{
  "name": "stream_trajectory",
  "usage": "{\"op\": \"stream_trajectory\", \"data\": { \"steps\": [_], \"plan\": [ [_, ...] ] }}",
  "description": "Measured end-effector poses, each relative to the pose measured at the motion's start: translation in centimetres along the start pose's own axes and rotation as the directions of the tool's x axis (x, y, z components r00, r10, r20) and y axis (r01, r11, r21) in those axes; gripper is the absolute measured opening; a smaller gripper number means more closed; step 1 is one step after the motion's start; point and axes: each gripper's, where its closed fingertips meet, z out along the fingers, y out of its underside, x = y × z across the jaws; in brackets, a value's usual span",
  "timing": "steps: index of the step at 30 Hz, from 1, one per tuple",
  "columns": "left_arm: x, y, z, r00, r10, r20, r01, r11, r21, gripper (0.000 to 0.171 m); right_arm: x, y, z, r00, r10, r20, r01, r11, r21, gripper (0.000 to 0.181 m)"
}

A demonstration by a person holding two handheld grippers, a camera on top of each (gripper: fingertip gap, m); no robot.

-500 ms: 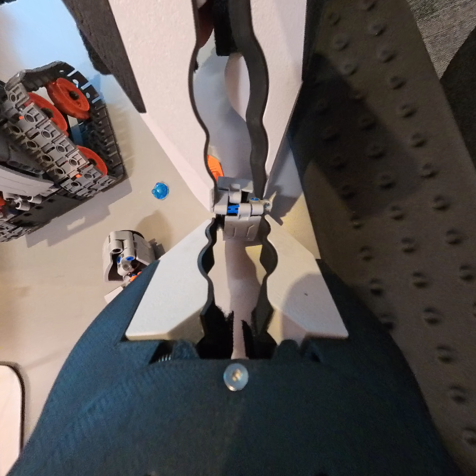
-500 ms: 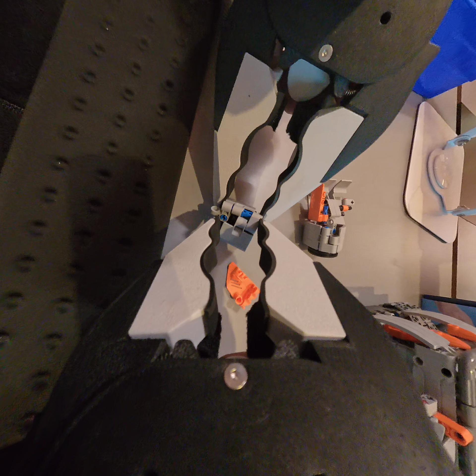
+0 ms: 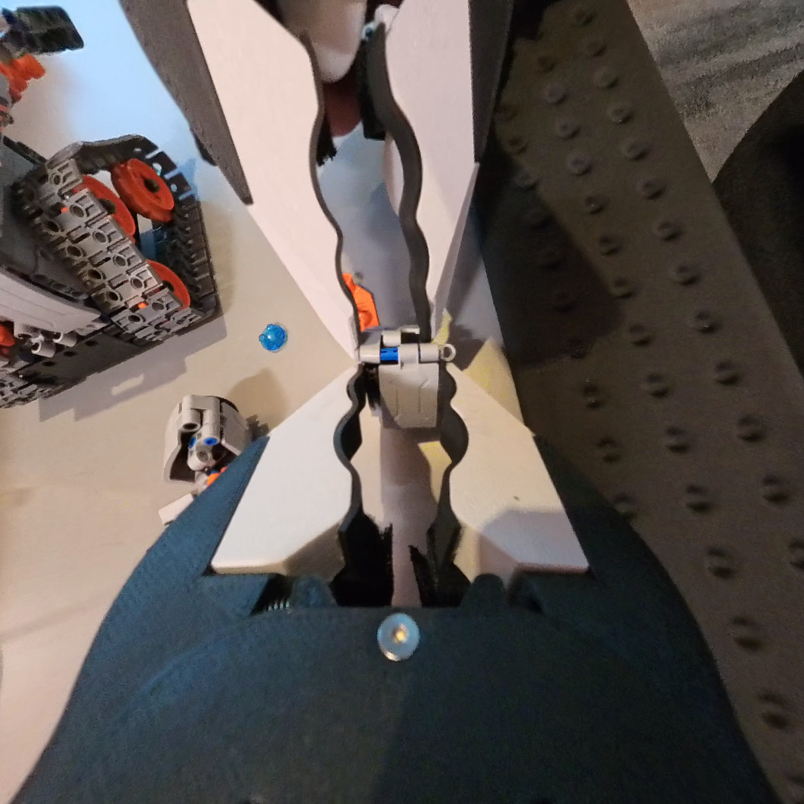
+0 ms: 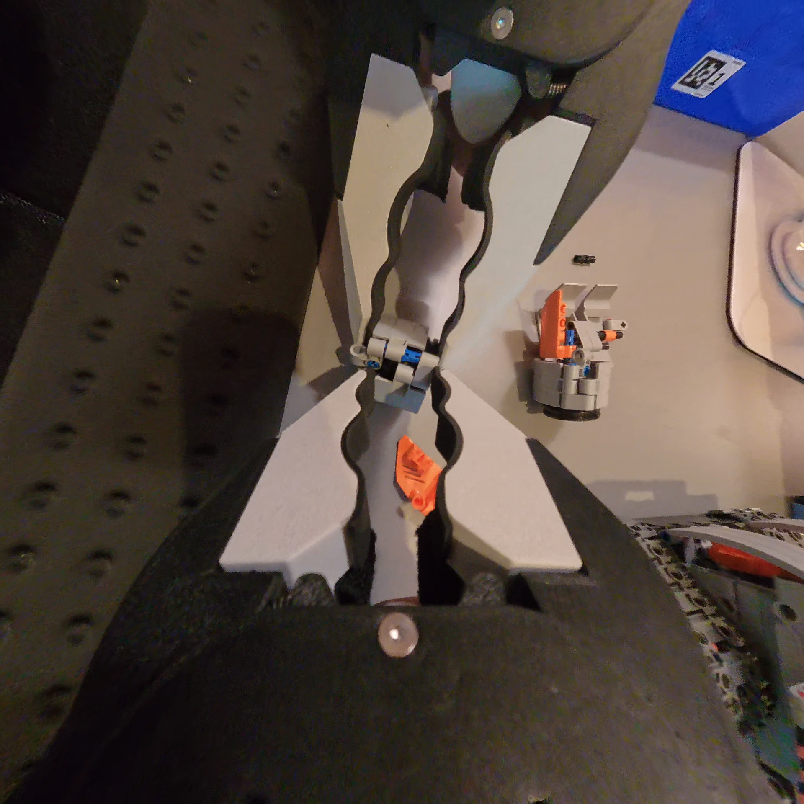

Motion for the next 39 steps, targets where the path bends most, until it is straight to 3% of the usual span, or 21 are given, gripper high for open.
{"op": "stream_trajectory", "data": {
  "steps": [7, 18, 26, 29, 31, 36, 39],
  "plan": [
    [0.4, 0.0, -0.1, 1.0, 0.005, 0.0, -0.005, 1.0, 0.012, 0.03, -0.3, -0.3, 0.1, 0.999, -0.039, -0.008, 0.039, 0.999, 0.011, 0.023],
    [1.3, -0.1, -0.1, 0.988, -0.03, -0.153, 0.034, 0.999, 0.026, 0.03, -1.0, -0.6, 0.2, 0.995, -0.1, 0.027, 0.1, 0.995, -0.007, 0.022],
    [1.9, 0.0, -0.3, 0.967, -0.066, -0.248, 0.079, 0.996, 0.044, 0.031, -1.3, -0.9, 0.2, 0.997, -0.037, 0.073, 0.032, 0.997, 0.069, 0.022],
    [0.9, 0.2, -0.3, 0.981, -0.078, -0.18, 0.091, 0.994, 0.065, 0.032, -0.6, -0.7, 0.1, 0.999, 0.004, 0.047, -0.008, 0.996, 0.083, 0.023],
    [0.8, 0.3, -0.4, 0.98, -0.104, -0.171, 0.117, 0.991, 0.067, 0.042, -0.8, -0.8, 0.3, 0.998, 0.011, 0.055, -0.016, 0.996, 0.088, 0.024],
    [0.0, 0.2, -0.6, 0.998, -0.057, -0.02, 0.059, 0.996, 0.068, 0.048, -0.5, -0.6, 0.3, 0.998, 0.04, 0.053, -0.045, 0.995, 0.088, 0.023],
    [0.1, 0.4, -1.1, 0.999, -0.019, 0.035, 0.017, 0.998, 0.068, 0.041, -0.4, -0.5, 0.3, 0.997, 0.053, 0.056, -0.058, 0.994, 0.092, 0.023]
  ]
}}
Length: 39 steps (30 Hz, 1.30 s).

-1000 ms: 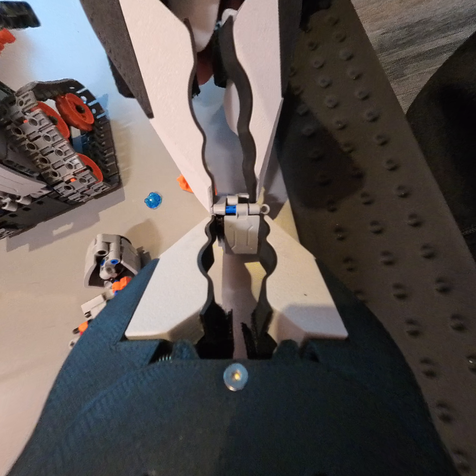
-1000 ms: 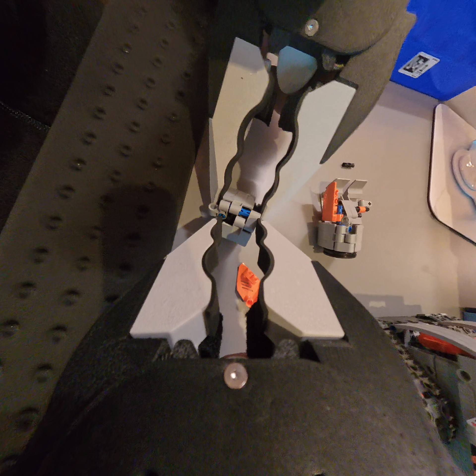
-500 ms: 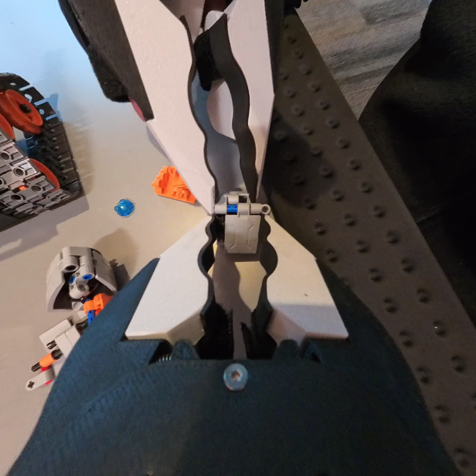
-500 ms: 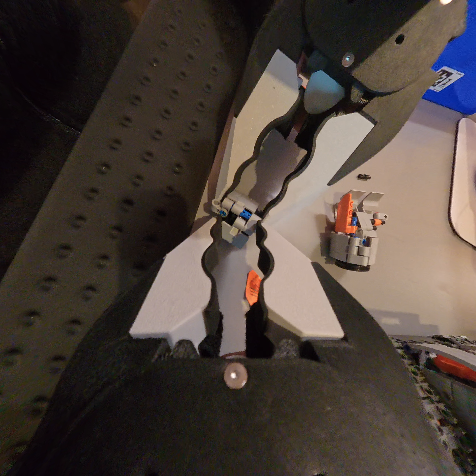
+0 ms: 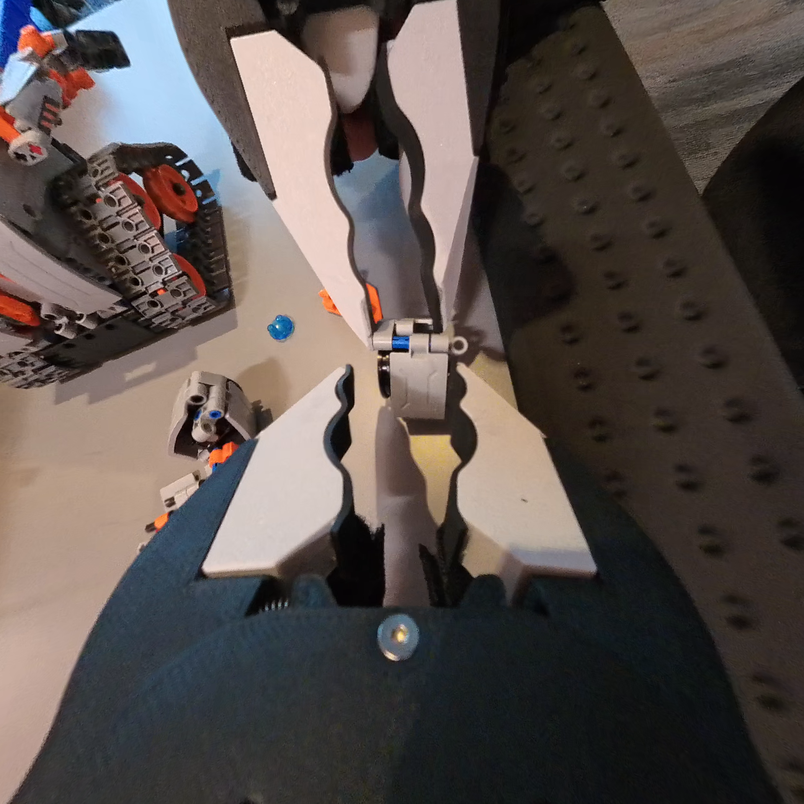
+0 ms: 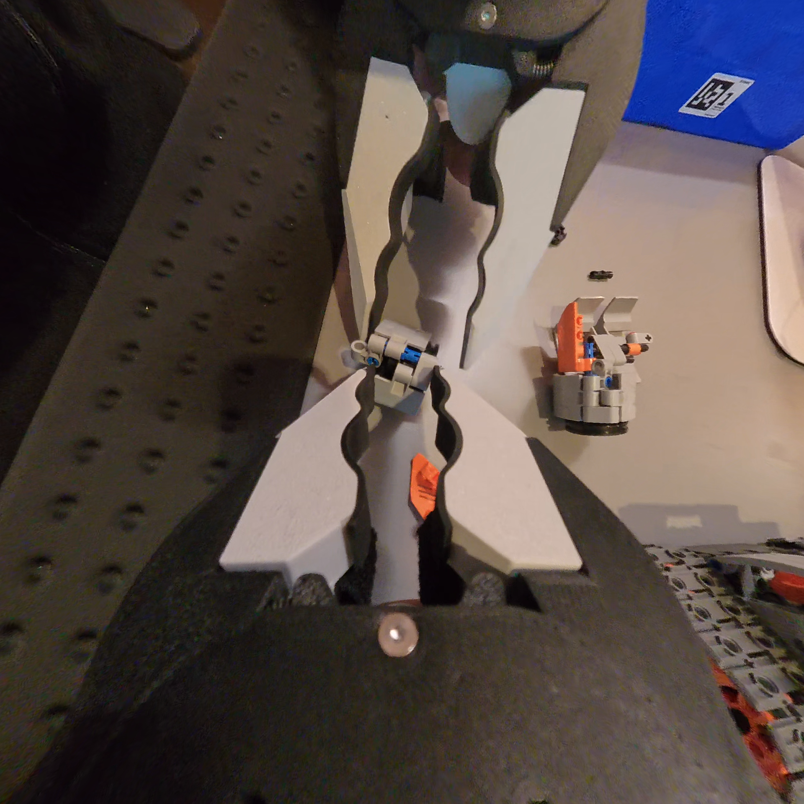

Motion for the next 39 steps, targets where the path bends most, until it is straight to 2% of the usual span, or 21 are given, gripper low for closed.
{"op": "stream_trajectory", "data": {
  "steps": [3, 10, 18, 23, 29, 39],
  "plan": [
    [0.5, 0.7, -0.3, 0.999, 0.035, 0.028, -0.034, 0.999, -0.02, 0.029, 0.0, 0.0, 0.0, 1.0, 0.008, 0.006, -0.008, 1.0, 0.006, 0.023],
    [0.7, 0.7, -0.4, 0.999, 0.021, 0.024, -0.021, 1.0, -0.016, 0.028, -0.2, -0.2, 0.1, 1.0, -0.015, 0.003, 0.015, 1.0, -0.006, 0.023],
    [1.3, 0.6, -0.5, 0.989, -0.094, -0.111, 0.098, 0.995, 0.034, 0.027, -0.8, -0.3, 0.3, 0.998, -0.065, 0.011, 0.066, 0.998, -0.02, 0.022],
    [1.4, 0.7, -0.5, 0.987, -0.108, -0.122, 0.113, 0.993, 0.034, 0.027, -1.0, -0.4, 0.3, 0.999, -0.045, 0.013, 0.045, 0.999, -0.011, 0.022],
    [0.3, 1.1, -0.7, 0.987, -0.146, -0.073, 0.149, 0.988, 0.035, 0.027, 0.3, -0.3, 0.5, 0.997, 0.07, -0.032, -0.07, 0.998, -0.005, 0.022],
    [-1.1, 1.6, -0.8, 0.98, -0.201, -0.006, 0.201, 0.979, 0.032, 0.023, 1.9, 0.0, 0.6, 0.984, 0.137, -0.11, -0.137, 0.991, 0.007, 0.013]
  ]
}}
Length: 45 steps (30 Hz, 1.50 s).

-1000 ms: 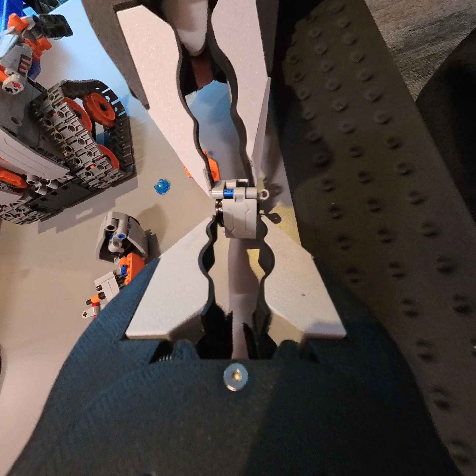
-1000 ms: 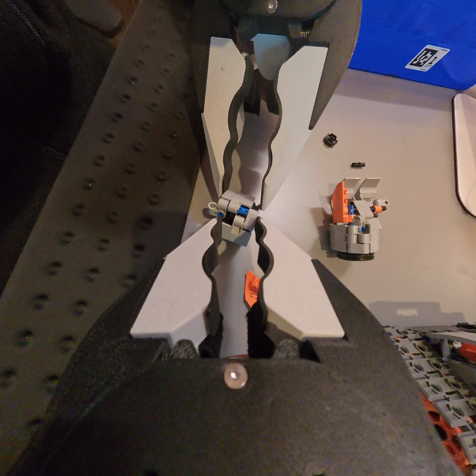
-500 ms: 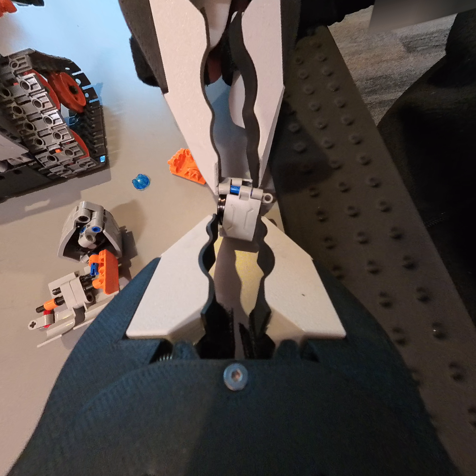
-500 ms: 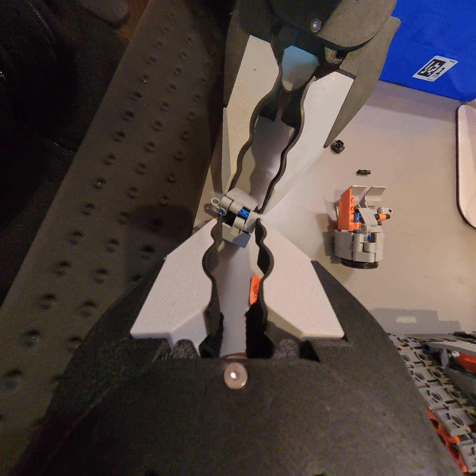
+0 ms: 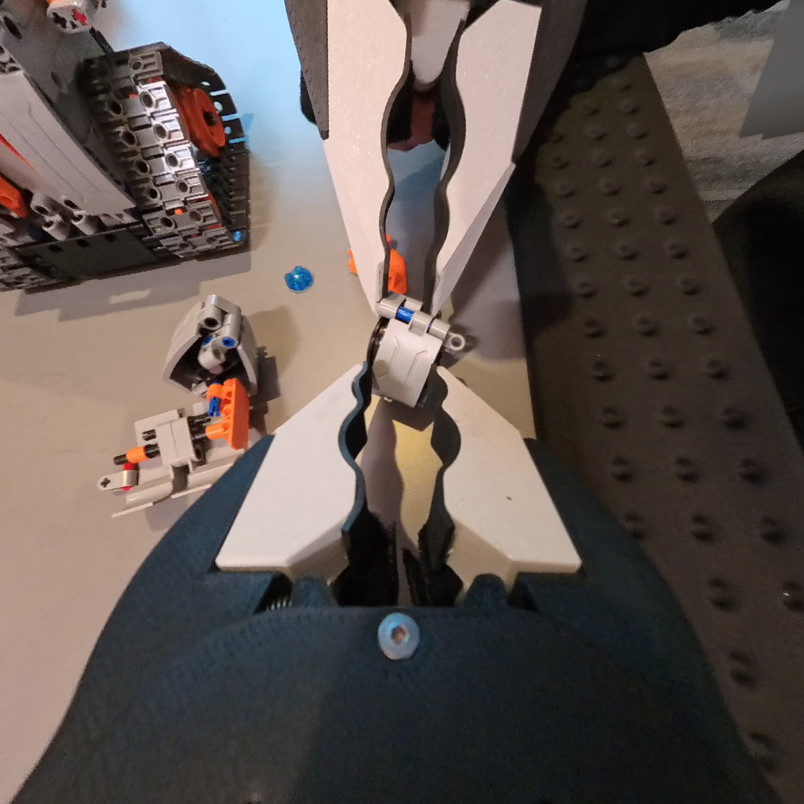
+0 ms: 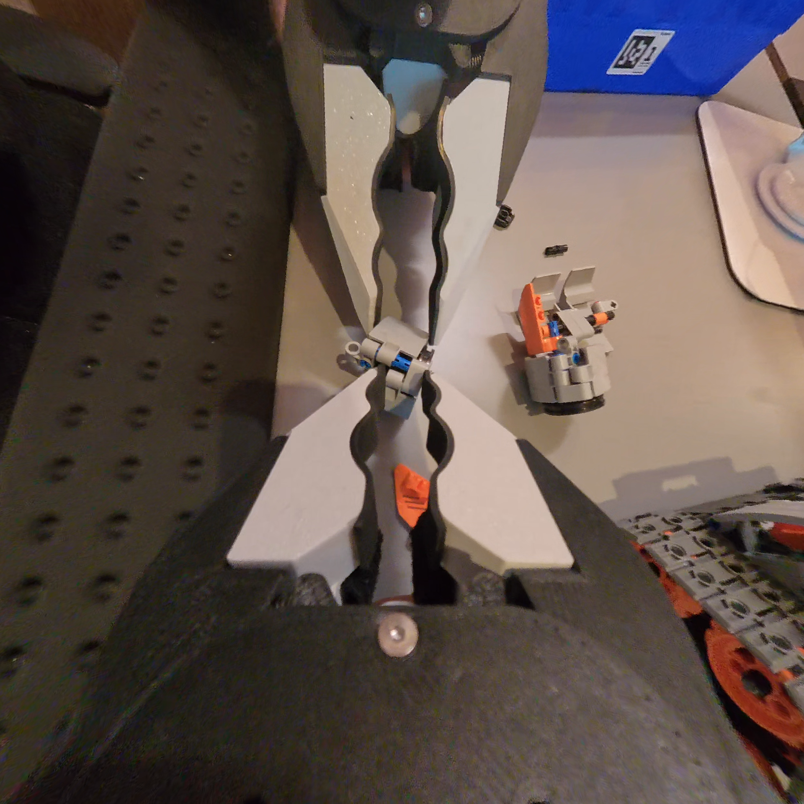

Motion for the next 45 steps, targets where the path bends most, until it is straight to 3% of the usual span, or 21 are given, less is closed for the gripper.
{"op": "stream_trajectory", "data": {
  "steps": [18, 23, 26, 27, 28, 30, 33, 41, 45],
  "plan": [
    [-0.5, -0.3, 0.1, 0.996, 0.04, 0.083, -0.039, 0.999, -0.016, 0.023, 0.8, -0.4, -0.4, 0.989, 0.142, 0.043, -0.144, 0.988, 0.059, 0.016],
    [-0.3, -0.6, 0.2, 0.996, 0.044, 0.073, -0.044, 0.999, 0.0, 0.023, 0.6, -0.4, -0.7, 0.977, 0.183, 0.111, -0.192, 0.978, 0.08, 0.016],
    [-0.5, -0.5, 0.2, 0.995, 0.06, 0.08, -0.06, 0.998, -0.004, 0.023, 0.2, -0.4, -0.8, 0.962, 0.206, 0.18, -0.223, 0.972, 0.08, 0.031],
    [0.0, -0.6, 0.3, 0.996, 0.067, 0.054, -0.068, 0.998, 0.002, 0.023, 0.3, -0.3, -0.8, 0.963, 0.201, 0.179, -0.217, 0.973, 0.076, 0.019],
    [-0.1, -0.5, 0.3, 0.994, 0.079, 0.069, -0.079, 0.997, -0.008, 0.023, 0.3, -0.3, -0.8, 0.962, 0.203, 0.18, -0.22, 0.972, 0.08, 0.019],
    [-0.1, -0.5, 0.4, 0.994, 0.079, 0.075, -0.078, 0.997, -0.017, 0.023, 0.1, -0.4, -0.8, 0.967, 0.192, 0.167, -0.207, 0.975, 0.078, 0.021],
    [-0.5, -0.6, 0.3, 0.995, 0.058, 0.086, -0.057, 0.998, -0.013, 0.022, 0.0, -0.6, -0.2, 0.985, 0.144, 0.099, -0.15, 0.987, 0.052, 0.039],
    [-0.7, -0.2, 0.5, 0.989, 0.087, 0.118, -0.081, 0.995, -0.053, 0.022, 0.2, 0.0, 0.4, 0.997, 0.071, 0.017, -0.071, 0.997, -0.011, 0.036],
    [-0.8, -0.5, 0.4, 0.988, 0.091, 0.125, -0.086, 0.995, -0.041, 0.022, 0.4, -0.3, 0.1, 0.992, 0.12, 0.046, -0.121, 0.992, 0.028, 0.036]
  ]
}}
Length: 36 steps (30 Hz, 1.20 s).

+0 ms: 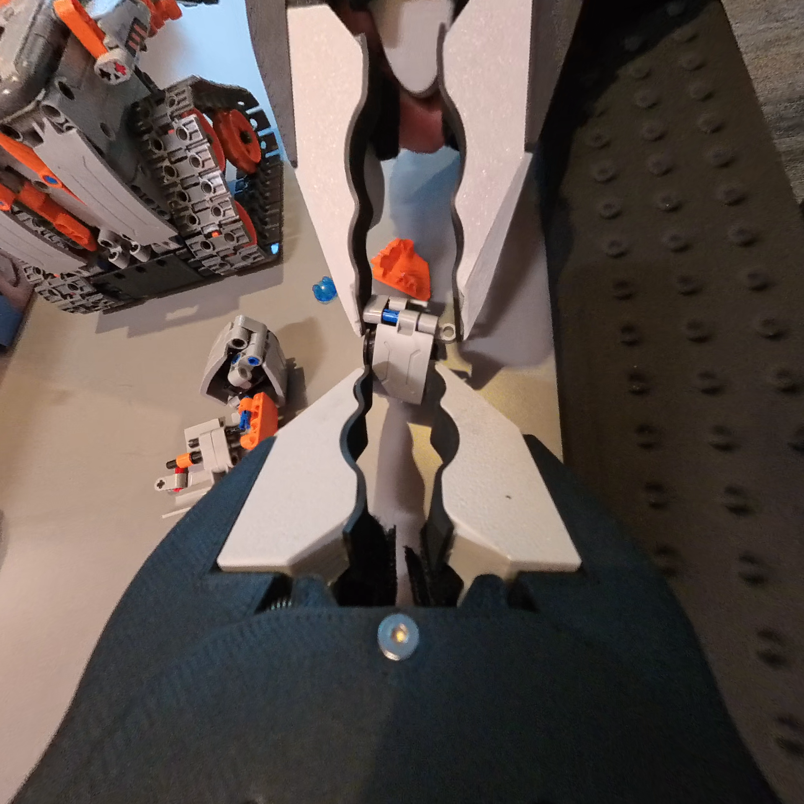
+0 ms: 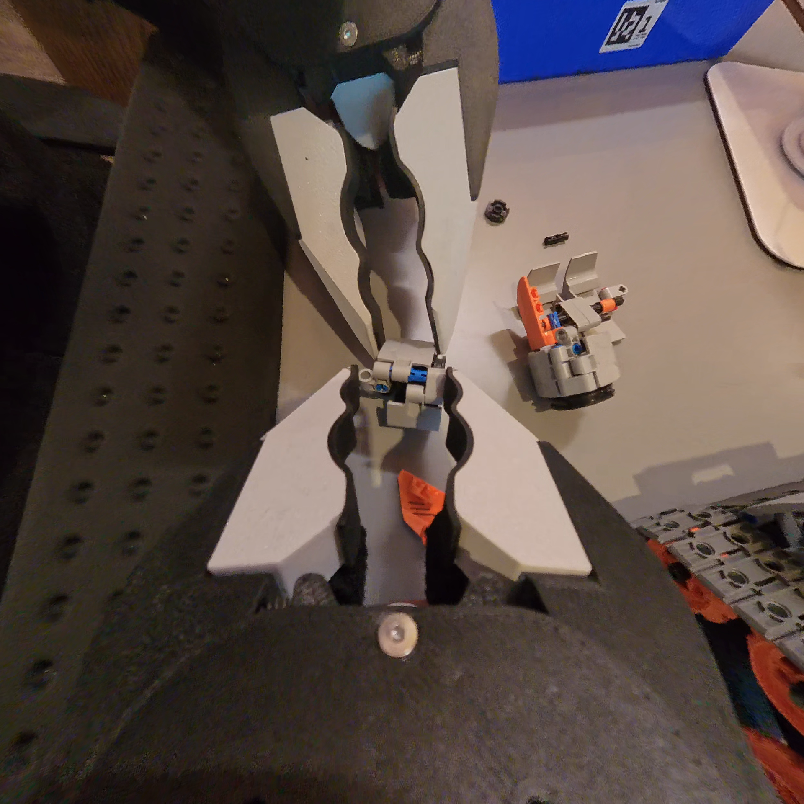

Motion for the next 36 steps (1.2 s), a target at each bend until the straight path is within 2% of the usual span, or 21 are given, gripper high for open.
{"op": "stream_trajectory", "data": {
  "steps": [2, 7, 16, 20, 23, 31, 36],
  "plan": [
    [-0.1, -0.2, -0.2, 1.0, -0.009, -0.002, 0.009, 1.0, 0.012, 0.022, 0.1, -0.2, -0.1, 1.0, 0.026, 0.01, -0.026, 0.999, 0.025, 0.036],
    [-0.6, 0.0, -0.2, 1.0, -0.017, 0.027, 0.017, 1.0, 0.005, 0.023, 0.5, -0.6, 0.1, 0.997, -0.038, -0.071, 0.04, 0.999, 0.017, 0.036],
    [-1.2, 0.6, 0.1, 0.998, -0.031, 0.047, 0.032, 0.999, -0.02, 0.023, 1.0, -0.3, 0.6, 0.97, -0.164, -0.181, 0.156, 0.986, -0.057, 0.035],
    [-1.1, 0.5, 0.2, 0.998, 0.007, 0.058, -0.005, 1.0, -0.027, 0.023, 0.9, -0.2, 0.6, 0.966, -0.19, -0.177, 0.179, 0.981, -0.075, 0.035],
    [-1.2, 0.4, 0.2, 0.997, 0.035, 0.067, -0.033, 0.999, -0.032, 0.024, 1.0, -0.1, 0.6, 0.981, -0.133, -0.14, 0.128, 0.991, -0.044, 0.035],
    [-1.1, 0.2, 0.0, 0.978, 0.171, 0.12, -0.164, 0.984, -0.062, 0.024, 0.8, -0.2, 0.7, 0.979, -0.159, -0.131, 0.154, 0.987, -0.048, 0.035],
    [-1.1, 0.2, 0.1, 0.988, 0.11, 0.106, -0.105, 0.993, -0.049, 0.022, 0.9, -0.2, 0.7, 0.953, -0.24, -0.185, 0.231, 0.97, -0.072, 0.034]
  ]
}}
